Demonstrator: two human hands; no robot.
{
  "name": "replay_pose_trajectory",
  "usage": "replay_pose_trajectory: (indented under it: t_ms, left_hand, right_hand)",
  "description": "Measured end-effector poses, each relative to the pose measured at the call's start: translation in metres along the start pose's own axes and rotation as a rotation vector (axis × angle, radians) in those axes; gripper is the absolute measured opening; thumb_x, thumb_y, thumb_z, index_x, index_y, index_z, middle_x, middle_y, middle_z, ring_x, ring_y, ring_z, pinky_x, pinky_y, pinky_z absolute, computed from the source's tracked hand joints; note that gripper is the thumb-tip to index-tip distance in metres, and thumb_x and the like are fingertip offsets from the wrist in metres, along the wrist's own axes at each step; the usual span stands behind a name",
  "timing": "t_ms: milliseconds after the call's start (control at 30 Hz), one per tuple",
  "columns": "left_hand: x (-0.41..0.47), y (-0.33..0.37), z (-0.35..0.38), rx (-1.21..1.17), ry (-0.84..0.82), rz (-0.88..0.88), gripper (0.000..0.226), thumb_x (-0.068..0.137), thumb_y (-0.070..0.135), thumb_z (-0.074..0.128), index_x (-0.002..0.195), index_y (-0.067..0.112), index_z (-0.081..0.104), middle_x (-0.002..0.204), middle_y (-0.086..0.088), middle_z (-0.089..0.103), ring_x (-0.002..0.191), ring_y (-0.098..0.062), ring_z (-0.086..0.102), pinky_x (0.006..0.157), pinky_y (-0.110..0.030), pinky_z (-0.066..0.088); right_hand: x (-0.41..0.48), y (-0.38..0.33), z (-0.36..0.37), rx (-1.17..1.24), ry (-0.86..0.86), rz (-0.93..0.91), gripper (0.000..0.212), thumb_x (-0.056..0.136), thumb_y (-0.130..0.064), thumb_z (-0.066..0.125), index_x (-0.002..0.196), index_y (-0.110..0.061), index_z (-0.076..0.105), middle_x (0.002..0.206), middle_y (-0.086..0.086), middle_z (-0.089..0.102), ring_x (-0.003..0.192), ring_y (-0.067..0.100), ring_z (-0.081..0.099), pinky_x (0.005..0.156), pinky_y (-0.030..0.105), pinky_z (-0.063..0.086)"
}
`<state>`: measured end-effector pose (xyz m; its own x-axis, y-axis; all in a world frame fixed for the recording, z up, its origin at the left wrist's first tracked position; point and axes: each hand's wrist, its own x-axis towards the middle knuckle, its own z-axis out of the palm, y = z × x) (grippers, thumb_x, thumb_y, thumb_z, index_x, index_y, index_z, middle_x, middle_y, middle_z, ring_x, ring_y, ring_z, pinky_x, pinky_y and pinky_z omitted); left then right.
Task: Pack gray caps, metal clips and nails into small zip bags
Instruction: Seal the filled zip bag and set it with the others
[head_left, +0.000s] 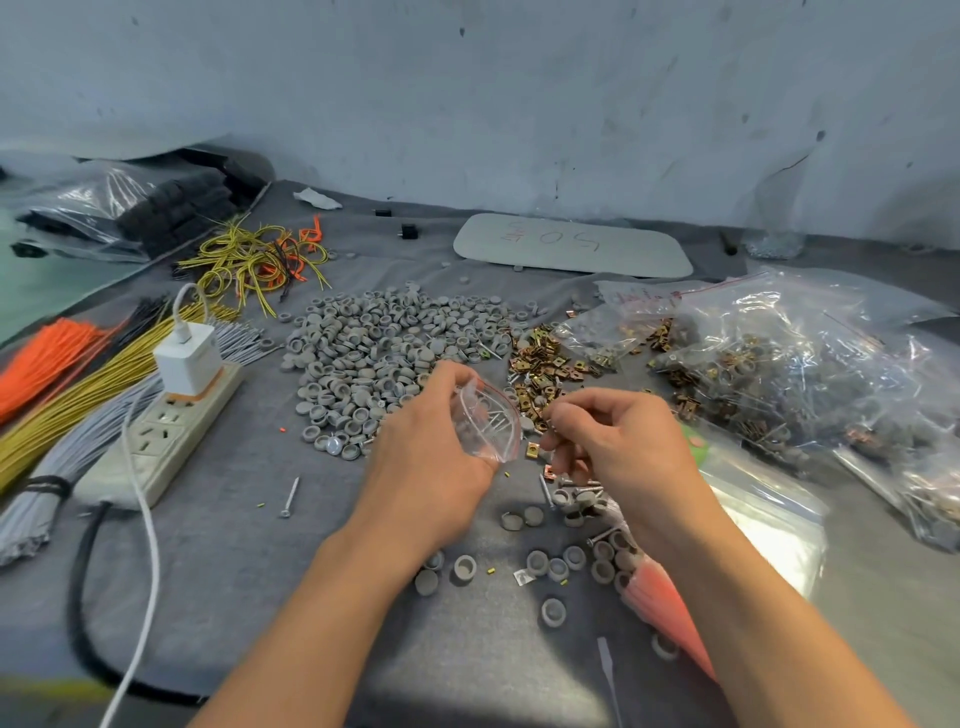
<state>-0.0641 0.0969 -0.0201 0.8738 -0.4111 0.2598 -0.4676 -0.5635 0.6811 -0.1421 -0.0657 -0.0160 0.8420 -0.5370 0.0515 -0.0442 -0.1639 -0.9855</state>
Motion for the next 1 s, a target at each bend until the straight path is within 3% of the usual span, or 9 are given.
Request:
replay_pose_trajectory:
  t_ms: [67,167,333,500,633,833,1000]
  left_hand:
    - [-0.001,0.002,0.001,0.003,-0.015,-0.003,0.056,0.077,0.024,0.084,0.110,0.047,0.045,0.095,0.016,0.069,0.087,-0.008,0.063,0.072,-0.032,0.050]
    - [-0.001,0.003,0.002,-0.008,-0.032,0.006,0.054,0.078,0.031,0.085,0.112,0.046,0.046,0.097,0.015,0.069,0.090,-0.012,0.064,0.078,-0.037,0.052]
    - [-0.001,0.002,0.004,-0.025,-0.038,0.028,0.053,0.079,0.031,0.084,0.112,0.048,0.046,0.097,0.018,0.069,0.088,-0.006,0.064,0.075,-0.030,0.050]
    - [-0.001,0.002,0.006,-0.028,-0.042,0.052,0.055,0.077,0.035,0.086,0.109,0.050,0.044,0.095,0.019,0.068,0.084,-0.003,0.062,0.070,-0.027,0.047]
    - [-0.001,0.002,0.006,-0.035,-0.035,0.063,0.055,0.076,0.035,0.086,0.108,0.051,0.044,0.093,0.020,0.068,0.082,0.002,0.060,0.065,-0.018,0.043]
    - [-0.002,0.004,0.002,-0.054,-0.036,0.086,0.056,0.075,0.032,0.086,0.111,0.049,0.047,0.092,0.021,0.069,0.080,0.003,0.062,0.065,-0.015,0.043]
    - [-0.003,0.007,0.001,-0.106,-0.055,0.096,0.056,0.070,0.024,0.083,0.107,0.049,0.049,0.088,0.025,0.067,0.075,0.005,0.060,0.057,-0.013,0.040]
  right_hand:
    - [-0.003,-0.003,0.001,0.196,-0.064,0.025,0.023,0.090,0.005,0.071,0.074,-0.010,0.077,0.065,0.014,0.071,0.053,0.020,0.065,0.048,0.022,0.051]
    - [-0.005,-0.006,0.004,0.290,-0.085,0.025,0.027,0.084,0.016,0.070,0.075,-0.008,0.079,0.069,0.018,0.072,0.059,0.024,0.071,0.057,0.024,0.058]
    - [-0.009,-0.012,0.007,0.222,-0.041,-0.052,0.035,0.075,0.020,0.072,0.074,-0.014,0.081,0.070,0.015,0.075,0.059,0.018,0.070,0.057,0.023,0.056]
    - [-0.011,-0.016,0.006,0.197,-0.025,-0.095,0.028,0.071,0.011,0.081,0.076,-0.016,0.080,0.065,0.009,0.074,0.051,0.011,0.062,0.049,0.018,0.047]
    - [-0.008,-0.013,0.006,0.310,-0.051,-0.046,0.023,0.073,0.008,0.083,0.072,-0.015,0.080,0.065,0.010,0.070,0.047,0.014,0.055,0.046,0.021,0.042]
    - [-0.005,-0.012,0.007,0.484,-0.081,0.116,0.012,0.079,-0.004,0.079,0.074,-0.015,0.080,0.073,0.011,0.072,0.044,0.013,0.053,0.044,0.020,0.039]
    - [-0.006,-0.012,0.012,0.290,-0.046,0.002,0.011,0.085,-0.002,0.078,0.079,-0.011,0.080,0.073,0.015,0.073,0.039,0.017,0.047,0.040,0.023,0.036]
